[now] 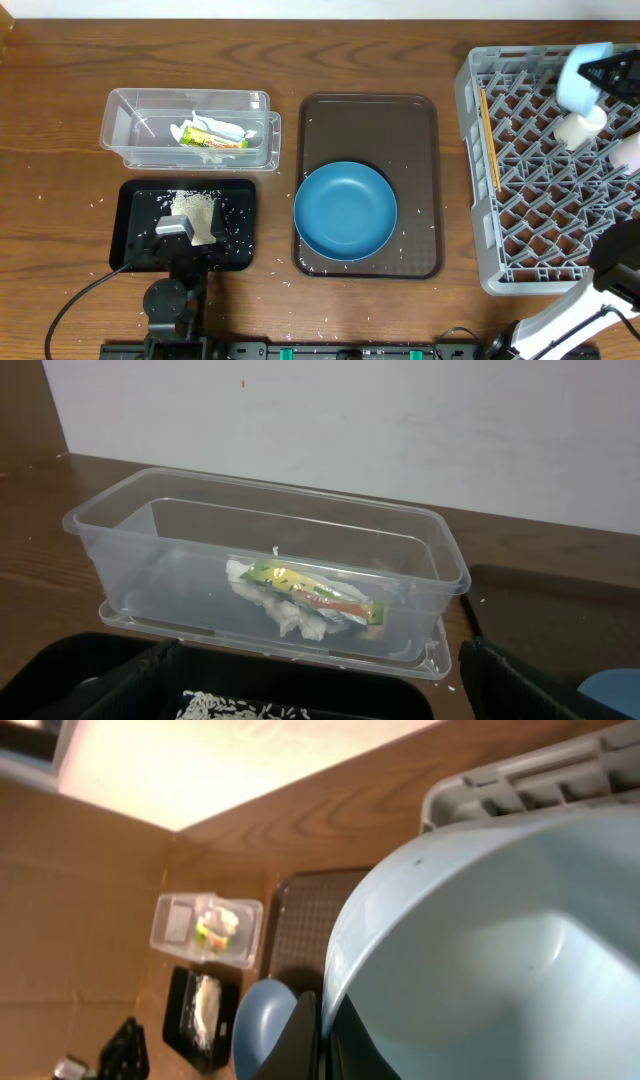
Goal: Sort waste into correct bins and load items into the dishwasher rack
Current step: 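Lower the bowl into the rack's top-right slots and open the gripper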
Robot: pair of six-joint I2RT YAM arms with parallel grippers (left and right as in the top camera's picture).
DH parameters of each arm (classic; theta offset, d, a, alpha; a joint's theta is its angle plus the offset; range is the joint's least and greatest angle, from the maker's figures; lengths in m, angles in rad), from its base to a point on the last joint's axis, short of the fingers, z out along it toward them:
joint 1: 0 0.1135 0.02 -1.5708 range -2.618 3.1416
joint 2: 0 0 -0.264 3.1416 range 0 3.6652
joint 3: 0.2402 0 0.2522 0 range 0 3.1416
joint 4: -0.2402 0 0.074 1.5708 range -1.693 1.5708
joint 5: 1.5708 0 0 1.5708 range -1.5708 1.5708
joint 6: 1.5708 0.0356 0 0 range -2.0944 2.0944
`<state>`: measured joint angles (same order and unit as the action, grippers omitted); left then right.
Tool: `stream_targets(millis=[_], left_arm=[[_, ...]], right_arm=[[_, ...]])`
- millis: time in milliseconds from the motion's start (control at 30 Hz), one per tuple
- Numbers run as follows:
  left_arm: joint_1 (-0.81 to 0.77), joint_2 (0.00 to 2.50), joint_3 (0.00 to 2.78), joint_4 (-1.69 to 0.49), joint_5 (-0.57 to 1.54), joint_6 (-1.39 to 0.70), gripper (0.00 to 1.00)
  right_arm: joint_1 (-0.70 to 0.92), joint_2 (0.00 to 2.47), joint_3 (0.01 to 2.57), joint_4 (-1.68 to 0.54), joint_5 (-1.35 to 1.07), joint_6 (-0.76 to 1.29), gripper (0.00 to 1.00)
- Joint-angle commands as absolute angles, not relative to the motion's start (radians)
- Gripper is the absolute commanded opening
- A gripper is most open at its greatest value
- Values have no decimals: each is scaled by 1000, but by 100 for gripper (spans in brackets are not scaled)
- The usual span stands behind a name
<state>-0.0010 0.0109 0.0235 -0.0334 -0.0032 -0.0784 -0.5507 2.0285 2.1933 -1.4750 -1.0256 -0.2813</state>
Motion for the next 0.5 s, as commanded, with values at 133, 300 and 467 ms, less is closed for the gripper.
stream_targets(millis=[133, 300, 467], left_arm=[[4, 4, 4, -71, -19, -72, 89], [4, 4, 4, -71, -19, -72, 89], [4, 4, 4, -71, -19, -72, 89]], right_arm=[[-521, 2048, 2014, -1229, -1311, -297, 1], [-500, 2048, 1872, -956, -1378, -151, 1], [-461, 2048, 1727, -678, -1377, -5, 1]])
